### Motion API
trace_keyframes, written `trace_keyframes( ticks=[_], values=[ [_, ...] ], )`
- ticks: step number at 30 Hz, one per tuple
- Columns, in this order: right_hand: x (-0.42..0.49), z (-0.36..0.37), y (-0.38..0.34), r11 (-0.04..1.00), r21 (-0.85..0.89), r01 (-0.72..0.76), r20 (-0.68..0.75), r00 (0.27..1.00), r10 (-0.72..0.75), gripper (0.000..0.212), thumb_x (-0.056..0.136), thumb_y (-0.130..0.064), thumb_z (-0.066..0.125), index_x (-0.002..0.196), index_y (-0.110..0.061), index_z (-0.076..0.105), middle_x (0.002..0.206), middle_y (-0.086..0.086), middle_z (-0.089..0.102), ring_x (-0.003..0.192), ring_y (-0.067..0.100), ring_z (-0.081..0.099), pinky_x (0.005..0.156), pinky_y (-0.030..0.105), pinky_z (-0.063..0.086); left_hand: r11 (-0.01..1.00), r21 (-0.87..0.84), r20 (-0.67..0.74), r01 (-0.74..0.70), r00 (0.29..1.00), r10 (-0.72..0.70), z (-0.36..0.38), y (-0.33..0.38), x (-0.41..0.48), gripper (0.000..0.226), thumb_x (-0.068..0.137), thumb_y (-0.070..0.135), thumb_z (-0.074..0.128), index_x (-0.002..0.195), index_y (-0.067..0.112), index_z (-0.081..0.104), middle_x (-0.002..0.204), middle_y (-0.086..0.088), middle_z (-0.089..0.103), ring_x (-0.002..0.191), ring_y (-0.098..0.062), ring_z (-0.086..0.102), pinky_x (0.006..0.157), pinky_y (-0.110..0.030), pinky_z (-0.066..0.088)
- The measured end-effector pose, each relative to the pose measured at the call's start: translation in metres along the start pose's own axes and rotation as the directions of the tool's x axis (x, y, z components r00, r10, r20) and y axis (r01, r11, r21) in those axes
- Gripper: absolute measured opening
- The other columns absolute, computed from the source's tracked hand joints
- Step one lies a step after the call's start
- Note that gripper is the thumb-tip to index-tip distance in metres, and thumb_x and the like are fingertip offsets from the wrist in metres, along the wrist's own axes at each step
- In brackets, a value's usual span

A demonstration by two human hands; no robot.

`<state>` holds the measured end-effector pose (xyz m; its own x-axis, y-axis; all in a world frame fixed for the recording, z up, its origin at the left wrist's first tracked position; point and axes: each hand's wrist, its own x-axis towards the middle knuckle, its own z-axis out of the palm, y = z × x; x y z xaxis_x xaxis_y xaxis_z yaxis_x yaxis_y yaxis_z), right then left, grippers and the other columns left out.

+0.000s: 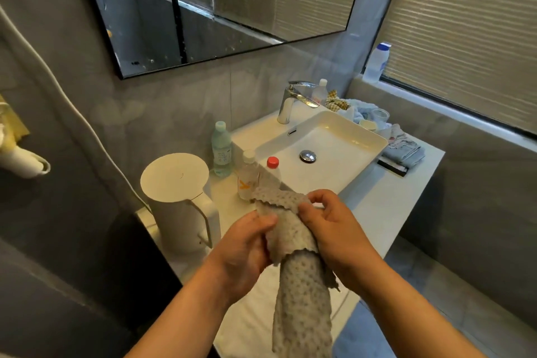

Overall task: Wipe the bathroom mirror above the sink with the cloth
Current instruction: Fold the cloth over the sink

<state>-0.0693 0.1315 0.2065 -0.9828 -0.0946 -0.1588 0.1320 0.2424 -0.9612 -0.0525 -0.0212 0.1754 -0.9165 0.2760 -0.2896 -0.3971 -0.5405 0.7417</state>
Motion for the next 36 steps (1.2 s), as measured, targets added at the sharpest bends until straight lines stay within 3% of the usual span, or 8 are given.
trace_keyframes(
  ticks=[3, 8, 17, 20, 23, 27, 30, 36],
  values=[
    [-0.006, -0.006, -0.011, 0.985, -0.138, 0.107, -0.016, 0.994, -0.11, 0.017, 0.092, -0.038, 0.063, 0.102, -0.031, 0.051, 0.1, 0.0, 0.064, 0.09, 0.018, 0.063, 0.081, 0.039, 0.056, 0.991, 0.095, -0.106, -0.095, 0.989, 0.105, 0.01, 0.008, 0.0, 0.036, 0.087, 0.007, 0.061, 0.122, 0.004, 0.06, 0.114, -0.015, 0.069, 0.107, -0.032, 0.066, 0.092, -0.044, 0.052],
    [-0.018, -0.016, -0.017, 0.842, -0.405, 0.356, 0.204, 0.933, -0.296, 0.04, 0.076, -0.037, 0.075, 0.104, -0.046, 0.049, 0.111, -0.034, 0.043, 0.107, -0.007, 0.046, 0.085, 0.006, 0.042, 0.972, 0.1, -0.236, -0.212, 0.944, 0.231, 0.016, 0.024, 0.002, 0.025, 0.09, 0.005, 0.059, 0.114, 0.011, 0.059, 0.106, -0.013, 0.072, 0.097, -0.032, 0.069, 0.08, -0.046, 0.056],
    [-0.015, -0.025, -0.032, 0.877, -0.341, 0.338, 0.051, 0.938, -0.342, 0.023, 0.091, -0.012, 0.061, 0.088, -0.032, 0.073, 0.097, -0.023, 0.065, 0.098, -0.001, 0.058, 0.079, 0.015, 0.05, 0.84, 0.411, -0.231, -0.355, 0.85, 0.473, 0.027, 0.043, -0.004, 0.013, 0.09, 0.022, 0.062, 0.101, 0.015, 0.061, 0.094, -0.003, 0.071, 0.091, -0.019, 0.071, 0.073, -0.032, 0.057],
    [-0.014, -0.023, -0.04, 0.96, -0.2, 0.195, -0.034, 0.978, -0.206, 0.017, 0.094, -0.021, 0.06, 0.087, -0.028, 0.072, 0.087, -0.013, 0.07, 0.087, 0.006, 0.064, 0.075, 0.028, 0.056, 0.921, 0.221, -0.188, -0.32, 0.913, 0.362, 0.029, 0.044, -0.007, 0.038, 0.084, 0.039, 0.055, 0.107, 0.009, 0.058, 0.102, -0.012, 0.069, 0.095, -0.024, 0.069, 0.082, -0.04, 0.055],
    [-0.003, -0.02, -0.036, 0.976, 0.186, -0.11, -0.111, 0.985, 0.132, 0.016, 0.098, -0.016, 0.055, 0.096, -0.011, 0.07, 0.097, 0.013, 0.072, 0.095, 0.029, 0.068, 0.086, 0.048, 0.058, 0.981, 0.042, -0.136, -0.192, 0.971, 0.196, 0.032, 0.037, -0.005, 0.041, 0.081, 0.025, 0.064, 0.117, 0.01, 0.052, 0.1, -0.013, 0.072, 0.093, -0.028, 0.07, 0.082, -0.044, 0.055],
    [-0.003, -0.016, -0.037, 0.44, 0.781, -0.443, 0.247, 0.867, 0.434, 0.032, 0.101, -0.012, 0.041, 0.111, 0.011, 0.061, 0.098, 0.034, 0.069, 0.096, 0.047, 0.065, 0.075, 0.055, 0.058, 0.995, -0.032, -0.258, -0.089, 0.963, 0.078, 0.026, 0.024, 0.001, 0.051, 0.082, -0.011, 0.062, 0.125, 0.014, 0.05, 0.103, -0.02, 0.07, 0.086, -0.032, 0.069, 0.067, -0.039, 0.055],
    [-0.004, -0.015, -0.035, 0.248, 0.843, -0.477, 0.364, 0.846, 0.388, 0.041, 0.101, -0.017, 0.041, 0.104, 0.016, 0.065, 0.098, 0.039, 0.067, 0.075, 0.052, 0.069, 0.05, 0.06, 0.054, 0.983, -0.06, -0.251, -0.175, 0.956, 0.155, 0.022, 0.026, -0.001, 0.053, 0.082, -0.021, 0.051, 0.122, 0.014, 0.054, 0.104, -0.018, 0.07, 0.088, -0.03, 0.069, 0.065, -0.037, 0.056],
    [-0.018, -0.018, -0.048, 0.3, 0.807, -0.509, 0.401, 0.845, 0.353, 0.032, 0.09, -0.007, 0.05, 0.102, 0.018, 0.067, 0.084, 0.035, 0.069, 0.058, 0.045, 0.069, 0.036, 0.049, 0.051, 0.968, 0.018, -0.173, -0.25, 0.953, 0.249, 0.015, 0.035, -0.003, 0.051, 0.084, -0.018, 0.051, 0.119, 0.019, 0.059, 0.111, -0.017, 0.068, 0.099, -0.032, 0.067, 0.068, -0.038, 0.058]
  ],
)
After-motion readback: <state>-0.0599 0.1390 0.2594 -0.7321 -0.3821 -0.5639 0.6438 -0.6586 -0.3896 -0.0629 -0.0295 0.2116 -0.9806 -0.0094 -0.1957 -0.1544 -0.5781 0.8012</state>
